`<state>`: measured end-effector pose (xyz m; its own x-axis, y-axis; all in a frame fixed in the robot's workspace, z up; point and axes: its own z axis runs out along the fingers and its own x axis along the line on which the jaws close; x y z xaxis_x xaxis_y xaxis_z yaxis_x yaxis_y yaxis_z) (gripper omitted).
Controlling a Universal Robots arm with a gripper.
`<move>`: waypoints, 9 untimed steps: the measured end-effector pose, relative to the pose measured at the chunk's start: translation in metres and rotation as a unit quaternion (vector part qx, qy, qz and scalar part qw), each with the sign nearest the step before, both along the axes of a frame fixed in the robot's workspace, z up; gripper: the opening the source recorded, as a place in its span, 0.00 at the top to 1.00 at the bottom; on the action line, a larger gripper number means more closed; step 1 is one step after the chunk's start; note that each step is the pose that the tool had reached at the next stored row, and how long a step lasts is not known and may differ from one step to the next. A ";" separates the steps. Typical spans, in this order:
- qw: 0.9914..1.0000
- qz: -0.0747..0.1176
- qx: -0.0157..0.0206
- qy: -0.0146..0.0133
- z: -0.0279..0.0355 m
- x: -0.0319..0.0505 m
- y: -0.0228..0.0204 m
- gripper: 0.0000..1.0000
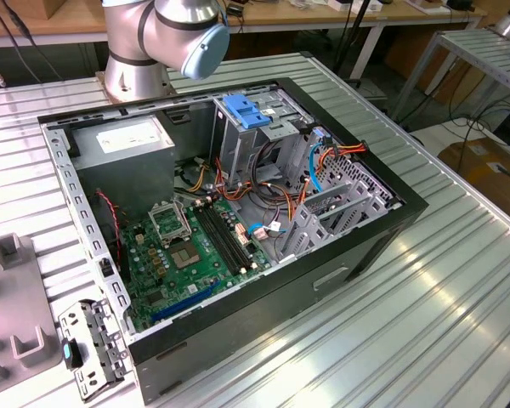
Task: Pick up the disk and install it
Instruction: 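Pick up the disk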
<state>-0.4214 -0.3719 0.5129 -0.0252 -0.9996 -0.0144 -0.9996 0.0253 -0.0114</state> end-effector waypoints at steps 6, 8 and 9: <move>1.000 0.000 0.000 0.000 -0.0001 0.0051 -0.0007 0.63; 1.000 0.000 0.000 0.000 -0.0001 0.0060 -0.0013 0.63; 1.000 0.000 0.000 0.000 -0.0001 0.0064 -0.0016 0.63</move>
